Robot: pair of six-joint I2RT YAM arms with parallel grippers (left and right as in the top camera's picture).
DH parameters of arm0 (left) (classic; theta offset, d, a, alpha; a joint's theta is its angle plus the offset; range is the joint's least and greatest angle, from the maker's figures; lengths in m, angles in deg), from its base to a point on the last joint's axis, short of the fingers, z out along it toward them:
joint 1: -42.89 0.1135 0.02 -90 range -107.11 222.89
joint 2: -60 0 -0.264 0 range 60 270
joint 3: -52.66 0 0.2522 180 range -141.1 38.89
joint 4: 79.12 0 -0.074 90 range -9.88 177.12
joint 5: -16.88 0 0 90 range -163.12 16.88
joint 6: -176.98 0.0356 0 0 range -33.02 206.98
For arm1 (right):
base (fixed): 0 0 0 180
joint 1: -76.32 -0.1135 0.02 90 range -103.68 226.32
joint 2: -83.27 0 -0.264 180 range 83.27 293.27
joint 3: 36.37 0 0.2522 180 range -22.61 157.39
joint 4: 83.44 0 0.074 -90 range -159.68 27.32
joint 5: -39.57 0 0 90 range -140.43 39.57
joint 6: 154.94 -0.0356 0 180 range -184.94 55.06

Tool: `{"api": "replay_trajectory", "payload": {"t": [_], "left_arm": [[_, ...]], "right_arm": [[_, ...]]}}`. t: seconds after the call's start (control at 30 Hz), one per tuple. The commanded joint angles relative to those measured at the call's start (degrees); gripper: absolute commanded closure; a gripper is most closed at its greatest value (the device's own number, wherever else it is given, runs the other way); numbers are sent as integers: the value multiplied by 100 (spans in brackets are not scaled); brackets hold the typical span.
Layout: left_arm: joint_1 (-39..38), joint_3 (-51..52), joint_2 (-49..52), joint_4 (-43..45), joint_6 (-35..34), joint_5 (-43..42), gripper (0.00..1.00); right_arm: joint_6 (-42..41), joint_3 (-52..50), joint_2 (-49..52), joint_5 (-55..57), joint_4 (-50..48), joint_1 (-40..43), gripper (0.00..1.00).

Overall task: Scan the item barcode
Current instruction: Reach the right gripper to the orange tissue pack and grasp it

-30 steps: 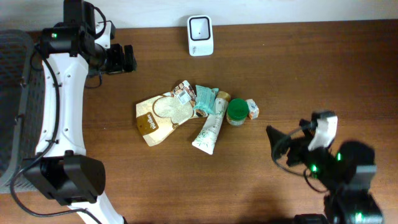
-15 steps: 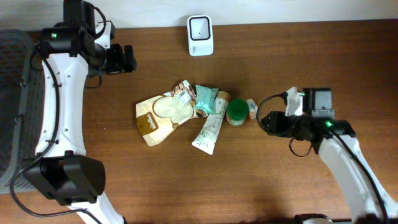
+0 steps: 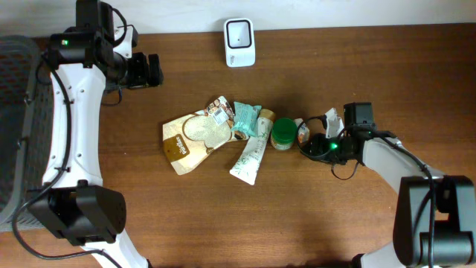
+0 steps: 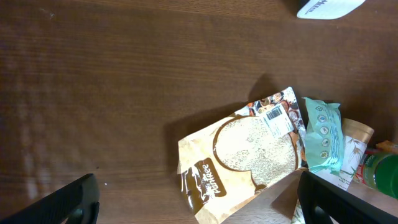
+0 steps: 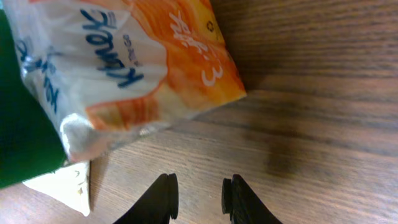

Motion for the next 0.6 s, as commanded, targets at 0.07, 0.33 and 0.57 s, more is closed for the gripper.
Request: {"api": "replay_trajectory", "payload": {"t": [0.07, 0.33, 0.57], "left_arm": [[20, -4, 13, -11, 109, -59, 1], [20, -4, 13, -11, 111, -59, 1], [22, -4, 13, -9, 109, -59, 1]], "right_arm": [[-485, 63, 358, -240, -328, -37, 74], [-872, 66, 568, 26, -968, -22, 74], [-960, 144, 448, 409, -1102, 452, 74]]}}
